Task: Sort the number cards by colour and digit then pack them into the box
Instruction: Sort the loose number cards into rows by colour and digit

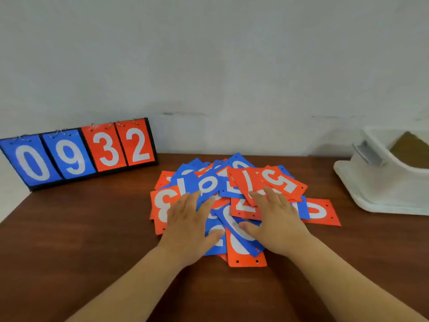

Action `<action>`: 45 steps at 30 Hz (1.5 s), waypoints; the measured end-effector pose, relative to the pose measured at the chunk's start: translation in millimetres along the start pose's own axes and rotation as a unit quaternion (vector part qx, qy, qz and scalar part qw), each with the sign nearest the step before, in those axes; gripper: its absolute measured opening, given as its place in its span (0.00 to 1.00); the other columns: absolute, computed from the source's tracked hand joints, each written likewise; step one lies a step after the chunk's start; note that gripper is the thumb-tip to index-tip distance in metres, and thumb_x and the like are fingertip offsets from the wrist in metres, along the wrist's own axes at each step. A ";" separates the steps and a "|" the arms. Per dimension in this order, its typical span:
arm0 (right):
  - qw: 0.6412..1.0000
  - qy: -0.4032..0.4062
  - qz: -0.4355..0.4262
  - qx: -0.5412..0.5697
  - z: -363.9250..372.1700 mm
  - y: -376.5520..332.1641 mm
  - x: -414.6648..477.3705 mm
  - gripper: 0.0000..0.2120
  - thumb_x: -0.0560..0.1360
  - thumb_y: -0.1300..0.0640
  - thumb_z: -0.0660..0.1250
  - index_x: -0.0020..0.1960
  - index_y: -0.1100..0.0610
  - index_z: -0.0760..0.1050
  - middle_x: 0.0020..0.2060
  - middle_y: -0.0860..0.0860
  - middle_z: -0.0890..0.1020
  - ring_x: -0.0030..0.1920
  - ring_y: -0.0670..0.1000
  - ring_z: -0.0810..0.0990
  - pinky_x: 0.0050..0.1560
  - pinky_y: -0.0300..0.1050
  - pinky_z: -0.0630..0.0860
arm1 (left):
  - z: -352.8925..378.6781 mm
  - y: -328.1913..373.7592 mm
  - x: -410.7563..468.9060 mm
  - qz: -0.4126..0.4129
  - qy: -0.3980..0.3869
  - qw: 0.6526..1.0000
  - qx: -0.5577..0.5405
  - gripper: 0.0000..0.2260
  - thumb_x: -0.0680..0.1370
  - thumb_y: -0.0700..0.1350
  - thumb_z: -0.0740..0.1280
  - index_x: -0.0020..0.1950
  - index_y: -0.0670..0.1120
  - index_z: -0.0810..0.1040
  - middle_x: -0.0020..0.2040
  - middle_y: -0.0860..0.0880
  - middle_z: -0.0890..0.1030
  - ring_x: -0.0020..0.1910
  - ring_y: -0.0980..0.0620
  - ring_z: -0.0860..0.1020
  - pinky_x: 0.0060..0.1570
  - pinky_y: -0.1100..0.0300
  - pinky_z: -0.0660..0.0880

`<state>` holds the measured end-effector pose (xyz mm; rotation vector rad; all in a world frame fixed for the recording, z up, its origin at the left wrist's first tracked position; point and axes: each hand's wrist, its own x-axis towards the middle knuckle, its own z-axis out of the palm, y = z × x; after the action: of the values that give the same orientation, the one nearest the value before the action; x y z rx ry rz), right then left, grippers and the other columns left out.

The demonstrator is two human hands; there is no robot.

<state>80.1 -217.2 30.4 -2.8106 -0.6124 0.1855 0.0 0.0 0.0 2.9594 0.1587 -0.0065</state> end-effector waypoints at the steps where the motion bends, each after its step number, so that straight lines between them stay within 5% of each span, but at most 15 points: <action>1: 1.000 0.004 -0.014 -0.003 5.9 1.3 -1.8 0.42 0.71 0.28 0.62 0.79 0.40 0.52 0.81 0.50 0.52 0.79 0.56 0.53 0.76 0.59 0.58 | 5.0 1.6 -2.4 0.019 0.007 1.000 0.001 0.38 0.73 0.73 0.52 0.80 0.56 0.58 0.80 0.46 0.59 0.79 0.42 0.56 0.76 0.44 0.58; 7: 0.994 0.059 -0.081 -0.047 37.9 6.4 3.7 0.37 0.76 0.33 0.62 0.80 0.41 0.52 0.81 0.47 0.54 0.80 0.56 0.53 0.77 0.59 0.58 | 33.3 0.9 -13.9 0.058 0.042 0.997 0.012 0.34 0.75 0.72 0.49 0.80 0.62 0.57 0.81 0.50 0.57 0.80 0.47 0.54 0.78 0.45 0.55; 11: 0.993 0.072 -0.093 -0.034 47.1 5.7 0.9 0.31 0.79 0.39 0.62 0.79 0.44 0.58 0.74 0.48 0.70 0.72 0.53 0.69 0.69 0.55 0.69 | 31.3 2.4 -15.5 0.053 -0.029 0.997 0.040 0.29 0.80 0.69 0.51 0.80 0.63 0.54 0.82 0.53 0.53 0.81 0.49 0.51 0.78 0.44 0.52; 18: 0.992 0.110 -0.053 -0.042 44.2 -4.6 -10.2 0.21 0.80 0.45 0.62 0.71 0.44 0.71 0.61 0.49 0.82 0.60 0.53 0.79 0.58 0.51 0.78 | 30.5 2.3 -29.1 0.056 -0.003 0.998 0.035 0.29 0.80 0.68 0.52 0.80 0.62 0.58 0.82 0.51 0.57 0.80 0.47 0.55 0.77 0.44 0.56; 27: 0.991 0.105 -0.077 -0.020 45.0 8.6 -22.1 0.19 0.80 0.46 0.62 0.71 0.41 0.71 0.65 0.44 0.78 0.65 0.47 0.75 0.63 0.43 0.73 | 25.1 -2.7 -27.2 0.074 0.019 0.997 0.021 0.31 0.79 0.68 0.56 0.80 0.60 0.57 0.81 0.52 0.57 0.79 0.49 0.56 0.77 0.47 0.57; 31: 0.993 0.060 -0.095 -0.041 48.3 20.1 -18.0 0.22 0.81 0.40 0.59 0.74 0.37 0.67 0.76 0.44 0.65 0.76 0.49 0.62 0.75 0.52 0.63 | 20.7 9.0 -29.7 0.132 0.010 0.991 0.021 0.30 0.80 0.68 0.56 0.80 0.65 0.52 0.82 0.55 0.52 0.81 0.50 0.49 0.79 0.46 0.51; 34: 0.995 0.055 -0.068 -0.052 48.2 22.0 -10.3 0.24 0.79 0.35 0.57 0.74 0.38 0.67 0.76 0.46 0.64 0.75 0.51 0.62 0.74 0.55 0.65 | 22.9 17.5 -30.7 0.177 -0.035 0.983 0.042 0.29 0.79 0.71 0.54 0.79 0.69 0.52 0.82 0.57 0.50 0.81 0.51 0.45 0.79 0.42 0.45; 41: 0.995 0.071 -0.051 -0.042 45.7 26.3 -3.0 0.25 0.78 0.33 0.58 0.71 0.41 0.73 0.69 0.45 0.73 0.69 0.51 0.71 0.67 0.53 0.73 | 28.5 17.3 -21.6 0.111 -0.043 0.991 0.063 0.29 0.79 0.71 0.50 0.79 0.67 0.52 0.82 0.57 0.52 0.81 0.50 0.47 0.78 0.40 0.47; 45: 0.997 0.060 -0.047 -0.023 42.3 28.8 -7.8 0.22 0.80 0.38 0.60 0.71 0.42 0.73 0.74 0.47 0.69 0.73 0.51 0.67 0.72 0.51 0.67 | 30.3 13.6 -14.1 0.057 -0.040 0.996 0.062 0.27 0.81 0.68 0.49 0.80 0.66 0.51 0.83 0.54 0.51 0.82 0.47 0.47 0.78 0.38 0.47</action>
<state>76.8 -236.4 -17.6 -2.8041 -0.7267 -0.0148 -12.4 -20.2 -27.2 3.0808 -0.0228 -0.1225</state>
